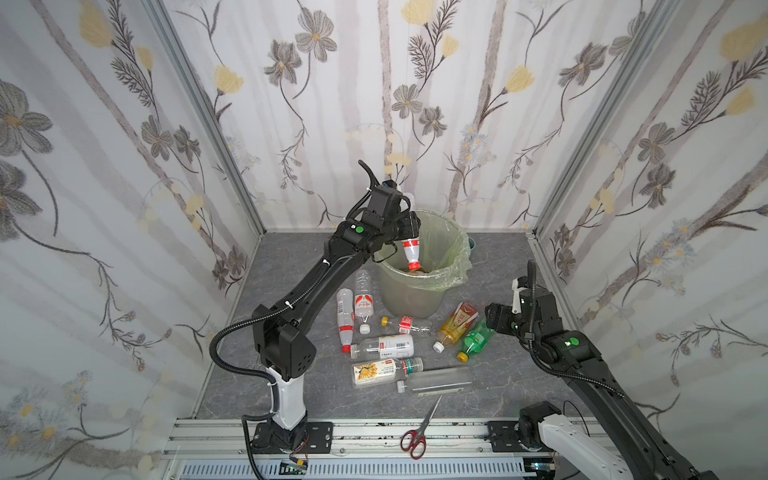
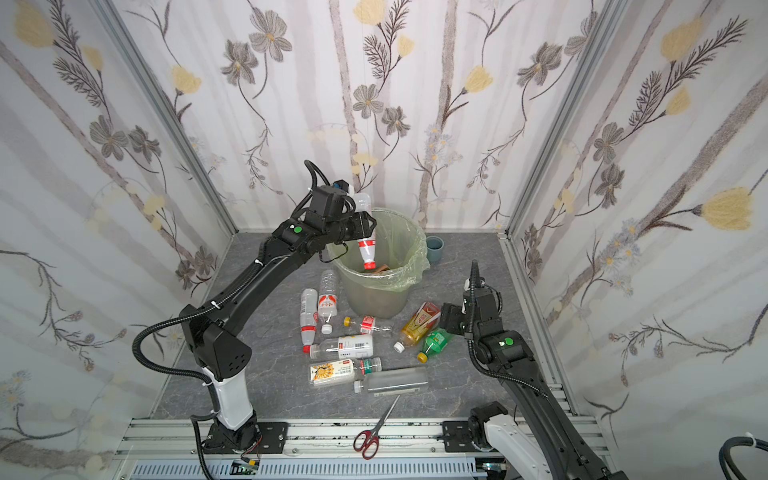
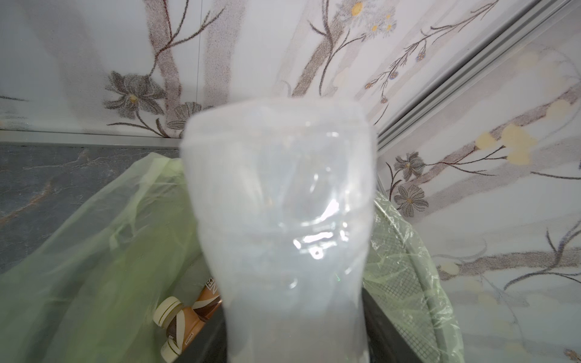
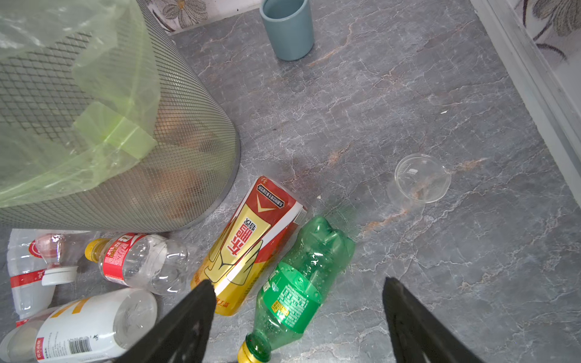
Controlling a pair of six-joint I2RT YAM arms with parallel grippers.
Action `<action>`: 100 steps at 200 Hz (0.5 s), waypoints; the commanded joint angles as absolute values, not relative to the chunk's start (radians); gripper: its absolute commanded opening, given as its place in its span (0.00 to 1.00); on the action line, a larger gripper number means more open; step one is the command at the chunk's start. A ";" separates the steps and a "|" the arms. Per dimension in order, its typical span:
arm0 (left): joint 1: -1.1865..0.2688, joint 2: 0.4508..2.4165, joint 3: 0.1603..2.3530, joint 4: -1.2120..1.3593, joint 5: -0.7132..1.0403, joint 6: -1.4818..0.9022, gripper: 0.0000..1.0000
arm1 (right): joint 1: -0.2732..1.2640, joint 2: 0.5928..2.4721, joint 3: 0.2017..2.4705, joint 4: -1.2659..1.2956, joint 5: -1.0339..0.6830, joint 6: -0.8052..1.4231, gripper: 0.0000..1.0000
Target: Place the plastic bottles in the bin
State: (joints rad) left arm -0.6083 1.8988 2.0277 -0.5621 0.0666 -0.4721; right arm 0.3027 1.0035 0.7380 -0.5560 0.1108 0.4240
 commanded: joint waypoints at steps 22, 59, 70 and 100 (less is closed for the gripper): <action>-0.611 1.926 2.034 -0.554 0.041 -0.482 0.61 | 0.304 1.016 0.692 -0.515 0.110 0.480 0.84; -0.611 1.932 2.037 -0.554 0.046 -0.480 0.67 | 0.304 1.021 0.660 -0.496 0.101 0.506 0.84; -0.611 1.929 2.040 -0.555 0.045 -0.477 0.68 | 0.304 1.023 0.641 -0.479 0.082 0.526 0.84; -0.610 1.902 2.042 -0.554 0.032 -0.457 0.70 | 0.304 1.028 0.594 -0.445 0.067 0.557 0.84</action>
